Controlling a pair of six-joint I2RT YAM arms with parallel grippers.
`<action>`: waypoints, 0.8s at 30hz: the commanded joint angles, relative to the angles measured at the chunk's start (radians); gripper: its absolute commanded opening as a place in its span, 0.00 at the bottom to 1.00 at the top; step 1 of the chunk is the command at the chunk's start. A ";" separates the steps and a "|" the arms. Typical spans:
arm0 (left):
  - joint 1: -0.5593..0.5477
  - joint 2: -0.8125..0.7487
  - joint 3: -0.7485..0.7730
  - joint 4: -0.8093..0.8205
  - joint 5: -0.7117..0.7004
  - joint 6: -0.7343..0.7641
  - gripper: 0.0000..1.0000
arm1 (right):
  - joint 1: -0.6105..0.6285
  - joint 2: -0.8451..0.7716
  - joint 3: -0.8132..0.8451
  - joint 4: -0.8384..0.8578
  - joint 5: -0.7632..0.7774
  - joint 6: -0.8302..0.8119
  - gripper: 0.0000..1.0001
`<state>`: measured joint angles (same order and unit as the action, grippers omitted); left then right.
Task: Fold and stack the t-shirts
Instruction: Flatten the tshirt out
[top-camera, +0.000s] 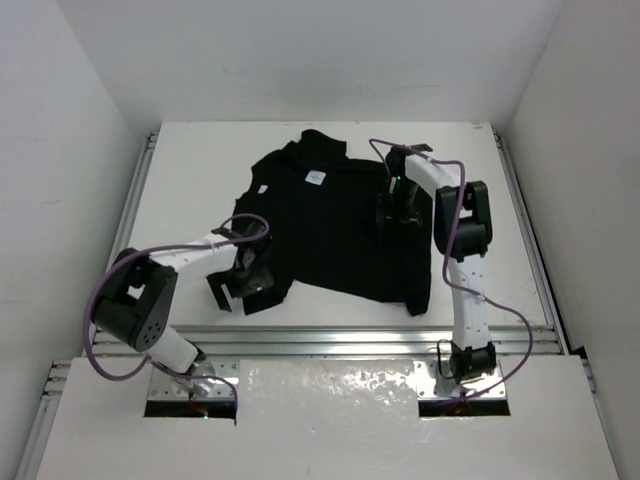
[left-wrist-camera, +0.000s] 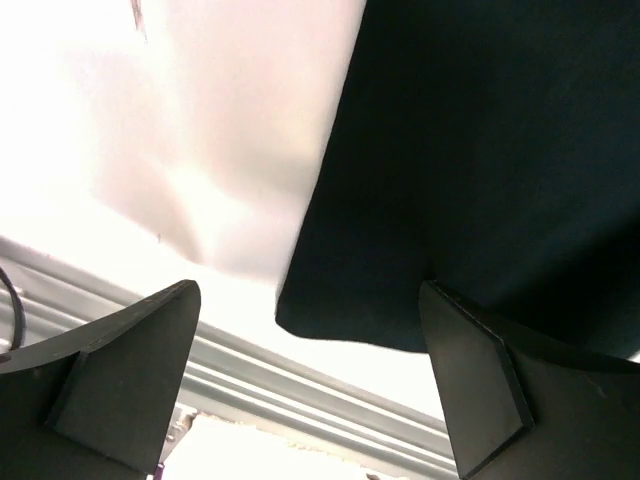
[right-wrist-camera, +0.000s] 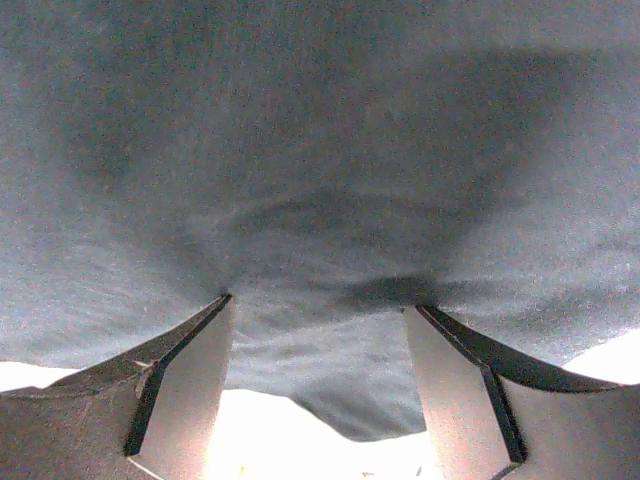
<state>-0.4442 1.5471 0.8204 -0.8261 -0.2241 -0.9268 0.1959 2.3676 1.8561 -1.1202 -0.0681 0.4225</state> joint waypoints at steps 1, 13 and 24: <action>-0.057 -0.074 -0.067 -0.008 0.023 -0.098 0.90 | -0.027 0.197 0.178 -0.013 0.010 -0.125 0.71; -0.341 -0.091 -0.169 -0.056 0.115 -0.268 0.88 | -0.036 0.286 0.433 -0.009 -0.208 -0.218 0.96; -0.298 -0.062 0.308 -0.358 -0.184 -0.172 0.91 | -0.215 -0.402 -0.134 0.329 -0.251 -0.008 0.98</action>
<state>-0.7544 1.4582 0.9871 -1.0893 -0.2901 -1.1557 0.1074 2.1849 1.8309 -0.9455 -0.3264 0.3443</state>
